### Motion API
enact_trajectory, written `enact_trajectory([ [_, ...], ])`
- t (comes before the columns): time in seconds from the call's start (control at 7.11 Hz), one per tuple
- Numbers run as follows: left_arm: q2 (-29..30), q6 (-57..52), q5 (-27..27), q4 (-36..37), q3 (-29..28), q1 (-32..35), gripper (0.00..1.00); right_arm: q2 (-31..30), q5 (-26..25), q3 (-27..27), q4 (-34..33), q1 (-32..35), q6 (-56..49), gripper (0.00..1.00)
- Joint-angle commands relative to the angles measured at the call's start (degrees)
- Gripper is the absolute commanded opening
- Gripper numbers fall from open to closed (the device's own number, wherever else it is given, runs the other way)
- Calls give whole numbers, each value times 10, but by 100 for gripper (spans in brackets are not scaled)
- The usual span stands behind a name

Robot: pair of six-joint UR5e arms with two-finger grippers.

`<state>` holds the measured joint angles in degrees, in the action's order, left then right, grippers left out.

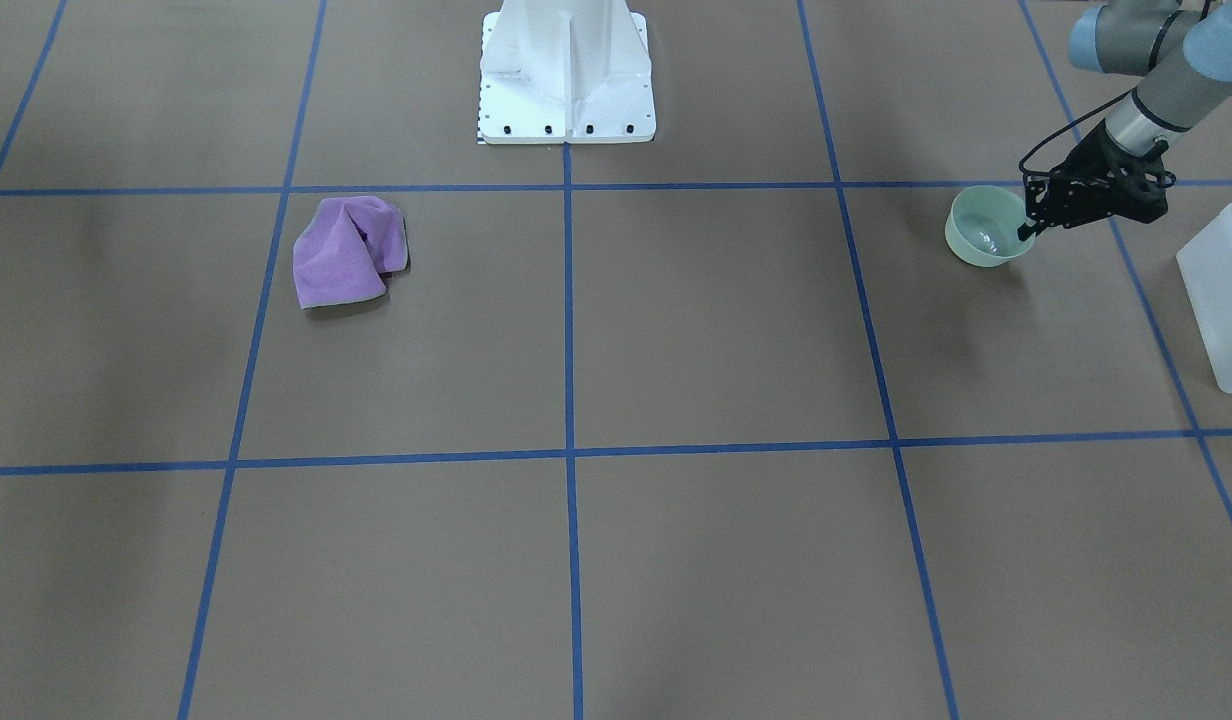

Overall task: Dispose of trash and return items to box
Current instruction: 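Reach the left gripper to the pale green bowl and grasp its rim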

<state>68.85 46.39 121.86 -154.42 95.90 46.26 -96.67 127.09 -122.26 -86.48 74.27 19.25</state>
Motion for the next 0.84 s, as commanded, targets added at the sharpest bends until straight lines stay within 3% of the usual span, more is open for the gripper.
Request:
enact_trajectory([
  [0.0,-11,-2,62,-4,20,24,0,1,1,1,0,0,0,100],
  [0.28,-20,-85,148,12,14,150,0,1,1,1,0,0,0,100],
  [0.56,-16,-273,181,150,10,269,0,1,1,2,0,0,0,100],
  [0.7,0,-408,181,263,10,342,0,1,1,2,0,0,0,100],
])
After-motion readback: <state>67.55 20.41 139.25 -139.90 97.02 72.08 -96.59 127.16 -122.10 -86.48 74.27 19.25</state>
